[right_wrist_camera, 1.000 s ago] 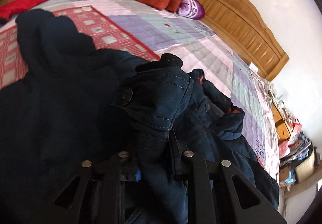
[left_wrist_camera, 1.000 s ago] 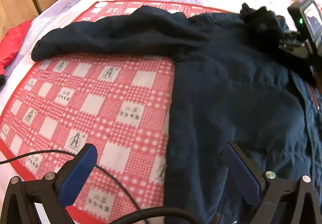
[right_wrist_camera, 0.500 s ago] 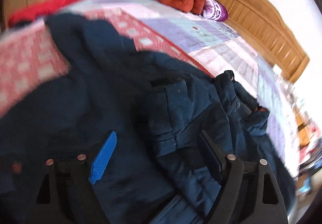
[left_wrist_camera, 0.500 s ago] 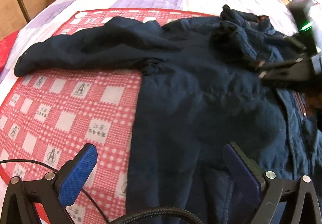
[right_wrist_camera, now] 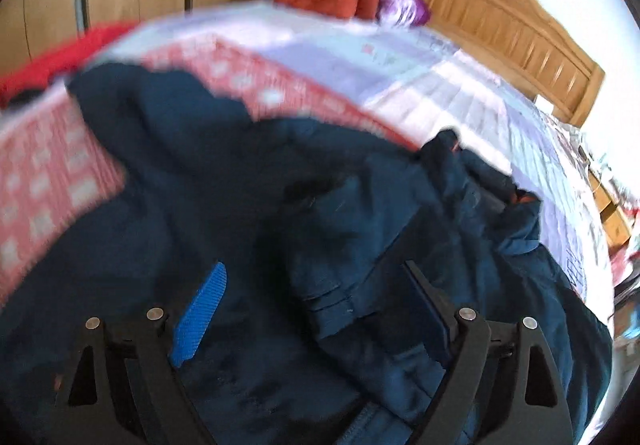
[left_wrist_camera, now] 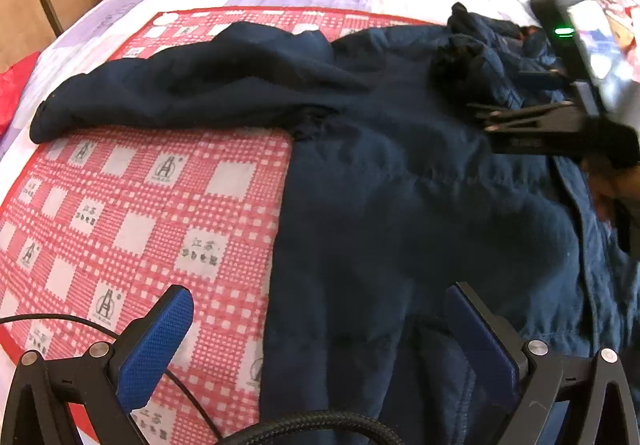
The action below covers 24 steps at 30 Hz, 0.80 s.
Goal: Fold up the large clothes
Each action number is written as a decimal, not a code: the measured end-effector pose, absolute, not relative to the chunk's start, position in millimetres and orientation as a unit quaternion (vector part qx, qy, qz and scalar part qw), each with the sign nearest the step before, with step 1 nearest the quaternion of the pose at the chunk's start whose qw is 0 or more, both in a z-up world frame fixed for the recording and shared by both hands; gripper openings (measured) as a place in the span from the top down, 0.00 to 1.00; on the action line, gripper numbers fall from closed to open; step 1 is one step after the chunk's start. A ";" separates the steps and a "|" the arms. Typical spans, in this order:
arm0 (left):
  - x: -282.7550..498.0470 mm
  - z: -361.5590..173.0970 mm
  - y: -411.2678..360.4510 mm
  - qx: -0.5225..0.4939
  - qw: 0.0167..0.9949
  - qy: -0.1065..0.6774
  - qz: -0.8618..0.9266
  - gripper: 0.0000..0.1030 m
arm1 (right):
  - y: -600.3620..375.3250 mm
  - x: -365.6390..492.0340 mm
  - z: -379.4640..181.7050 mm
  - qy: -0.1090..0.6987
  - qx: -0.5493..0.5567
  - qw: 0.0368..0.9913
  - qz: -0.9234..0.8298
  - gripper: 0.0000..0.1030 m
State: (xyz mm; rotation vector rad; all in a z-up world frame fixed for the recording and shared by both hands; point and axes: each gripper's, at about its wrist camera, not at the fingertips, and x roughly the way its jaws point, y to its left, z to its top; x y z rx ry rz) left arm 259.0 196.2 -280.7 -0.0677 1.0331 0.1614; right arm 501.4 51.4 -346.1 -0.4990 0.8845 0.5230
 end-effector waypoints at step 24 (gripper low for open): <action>406.2 -270.1 113.5 -0.026 0.894 0.447 0.009 0.00 | -156.6 489.5 -264.6 0.372 -0.084 0.919 0.101 0.20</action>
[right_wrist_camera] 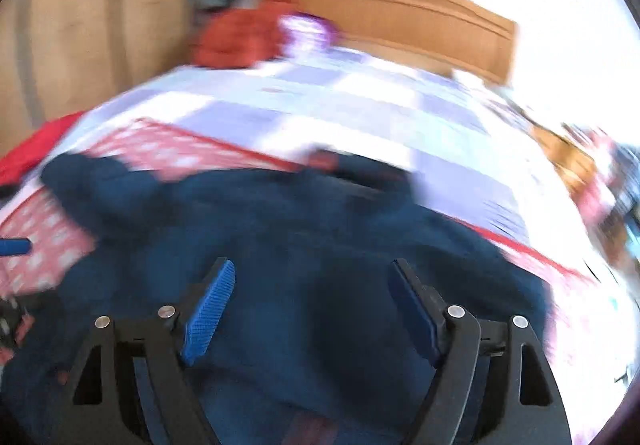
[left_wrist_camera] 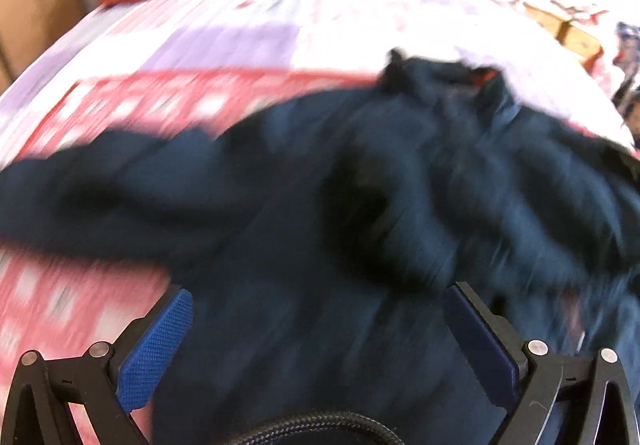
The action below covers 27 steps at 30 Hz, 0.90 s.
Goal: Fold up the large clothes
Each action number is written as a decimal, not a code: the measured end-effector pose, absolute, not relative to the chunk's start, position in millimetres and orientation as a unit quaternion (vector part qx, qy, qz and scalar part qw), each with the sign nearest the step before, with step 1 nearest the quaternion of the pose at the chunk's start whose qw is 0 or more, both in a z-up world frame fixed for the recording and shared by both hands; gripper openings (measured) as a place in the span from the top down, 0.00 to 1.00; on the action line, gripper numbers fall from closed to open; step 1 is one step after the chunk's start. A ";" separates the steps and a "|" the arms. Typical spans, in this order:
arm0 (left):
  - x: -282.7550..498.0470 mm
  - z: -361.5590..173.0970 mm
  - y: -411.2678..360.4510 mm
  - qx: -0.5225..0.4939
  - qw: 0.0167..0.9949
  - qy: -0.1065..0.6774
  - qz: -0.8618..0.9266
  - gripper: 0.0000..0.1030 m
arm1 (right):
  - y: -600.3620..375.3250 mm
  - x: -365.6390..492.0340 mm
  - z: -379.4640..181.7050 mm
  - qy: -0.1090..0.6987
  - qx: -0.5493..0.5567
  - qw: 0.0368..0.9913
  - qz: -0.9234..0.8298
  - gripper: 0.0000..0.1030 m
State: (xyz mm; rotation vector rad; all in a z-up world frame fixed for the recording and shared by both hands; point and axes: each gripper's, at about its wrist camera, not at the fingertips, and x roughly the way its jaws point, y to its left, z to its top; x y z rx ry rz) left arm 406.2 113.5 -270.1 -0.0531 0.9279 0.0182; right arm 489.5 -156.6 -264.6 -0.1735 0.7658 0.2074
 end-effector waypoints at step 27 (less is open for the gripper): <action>528.0 -335.7 -36.5 0.091 0.887 0.451 -0.038 0.00 | -221.1 540.3 -307.6 0.420 -0.093 0.895 0.114 0.23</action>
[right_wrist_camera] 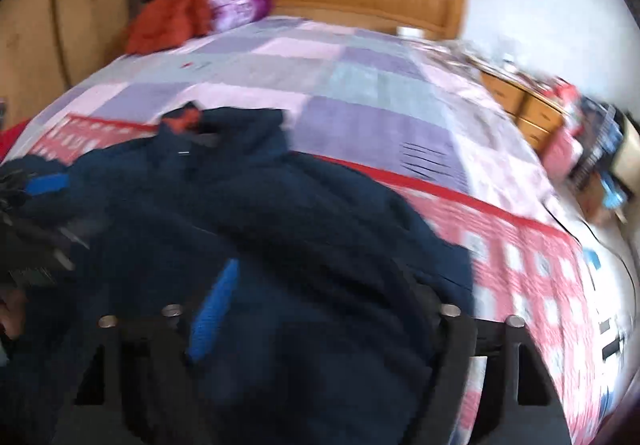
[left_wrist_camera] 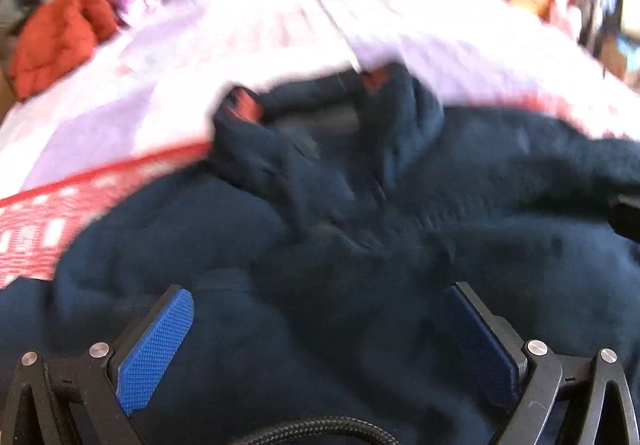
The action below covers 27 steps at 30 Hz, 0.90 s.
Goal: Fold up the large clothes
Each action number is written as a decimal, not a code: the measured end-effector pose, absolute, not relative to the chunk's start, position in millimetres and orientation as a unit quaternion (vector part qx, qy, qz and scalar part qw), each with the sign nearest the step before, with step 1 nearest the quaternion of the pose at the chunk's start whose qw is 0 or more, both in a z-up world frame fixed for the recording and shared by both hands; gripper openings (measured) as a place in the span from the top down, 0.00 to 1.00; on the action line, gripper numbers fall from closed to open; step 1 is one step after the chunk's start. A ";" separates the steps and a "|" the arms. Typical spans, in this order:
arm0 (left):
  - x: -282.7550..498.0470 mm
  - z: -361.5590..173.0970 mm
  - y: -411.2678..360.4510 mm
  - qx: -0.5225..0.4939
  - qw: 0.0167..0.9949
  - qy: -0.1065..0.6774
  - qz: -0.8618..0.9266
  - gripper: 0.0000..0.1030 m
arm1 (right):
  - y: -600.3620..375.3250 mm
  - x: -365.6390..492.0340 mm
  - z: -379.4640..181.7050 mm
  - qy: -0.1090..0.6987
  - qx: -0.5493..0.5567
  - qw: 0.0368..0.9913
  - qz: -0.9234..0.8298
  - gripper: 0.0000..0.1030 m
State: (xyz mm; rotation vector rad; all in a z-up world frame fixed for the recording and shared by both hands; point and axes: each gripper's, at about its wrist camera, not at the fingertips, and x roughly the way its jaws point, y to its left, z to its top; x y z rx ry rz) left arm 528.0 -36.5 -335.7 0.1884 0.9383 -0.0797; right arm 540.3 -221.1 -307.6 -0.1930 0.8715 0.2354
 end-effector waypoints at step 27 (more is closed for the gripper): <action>469.9 -352.9 -26.6 0.109 0.881 0.452 -0.082 0.00 | -377.9 465.4 -356.3 0.487 0.003 0.873 -0.024 0.18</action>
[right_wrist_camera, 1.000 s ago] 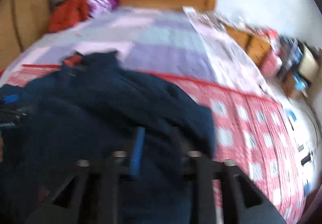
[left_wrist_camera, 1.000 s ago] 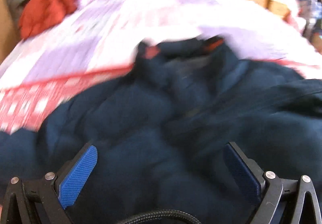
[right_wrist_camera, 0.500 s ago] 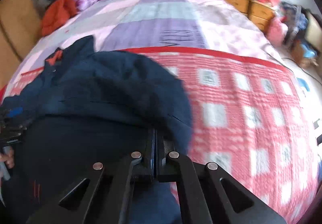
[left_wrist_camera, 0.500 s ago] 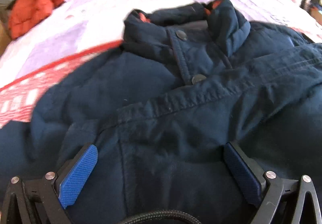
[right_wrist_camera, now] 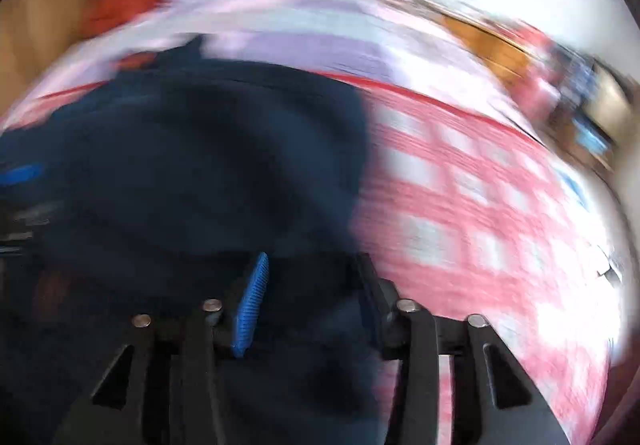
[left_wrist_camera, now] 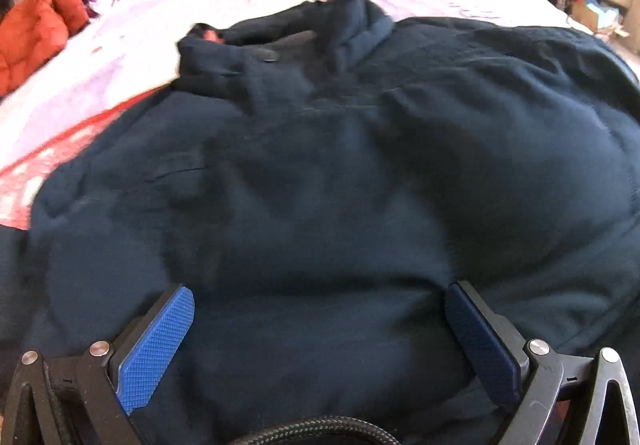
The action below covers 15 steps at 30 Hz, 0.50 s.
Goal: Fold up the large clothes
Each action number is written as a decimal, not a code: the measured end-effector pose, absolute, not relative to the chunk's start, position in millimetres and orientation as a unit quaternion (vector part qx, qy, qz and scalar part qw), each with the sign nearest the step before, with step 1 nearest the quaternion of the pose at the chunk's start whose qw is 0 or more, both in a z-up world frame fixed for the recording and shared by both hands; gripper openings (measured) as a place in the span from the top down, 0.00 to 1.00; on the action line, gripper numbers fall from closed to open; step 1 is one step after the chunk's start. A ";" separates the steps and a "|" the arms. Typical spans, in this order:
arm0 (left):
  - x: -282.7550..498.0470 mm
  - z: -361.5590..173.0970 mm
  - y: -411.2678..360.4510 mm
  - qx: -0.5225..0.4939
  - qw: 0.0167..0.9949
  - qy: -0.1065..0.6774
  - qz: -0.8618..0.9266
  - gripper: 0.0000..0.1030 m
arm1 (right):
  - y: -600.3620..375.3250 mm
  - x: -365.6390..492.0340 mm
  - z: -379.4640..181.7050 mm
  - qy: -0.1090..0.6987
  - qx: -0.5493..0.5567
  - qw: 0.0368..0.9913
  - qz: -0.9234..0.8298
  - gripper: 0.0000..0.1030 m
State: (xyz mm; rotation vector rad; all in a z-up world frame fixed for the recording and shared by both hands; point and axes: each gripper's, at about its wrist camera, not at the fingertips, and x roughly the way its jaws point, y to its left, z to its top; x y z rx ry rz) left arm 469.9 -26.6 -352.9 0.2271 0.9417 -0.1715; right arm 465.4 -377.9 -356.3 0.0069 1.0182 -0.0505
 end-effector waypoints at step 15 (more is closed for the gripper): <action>496.4 -324.8 -3.7 0.039 0.906 0.421 -0.032 0.00 | -177.4 492.7 -305.4 0.426 -0.053 0.893 0.137 0.19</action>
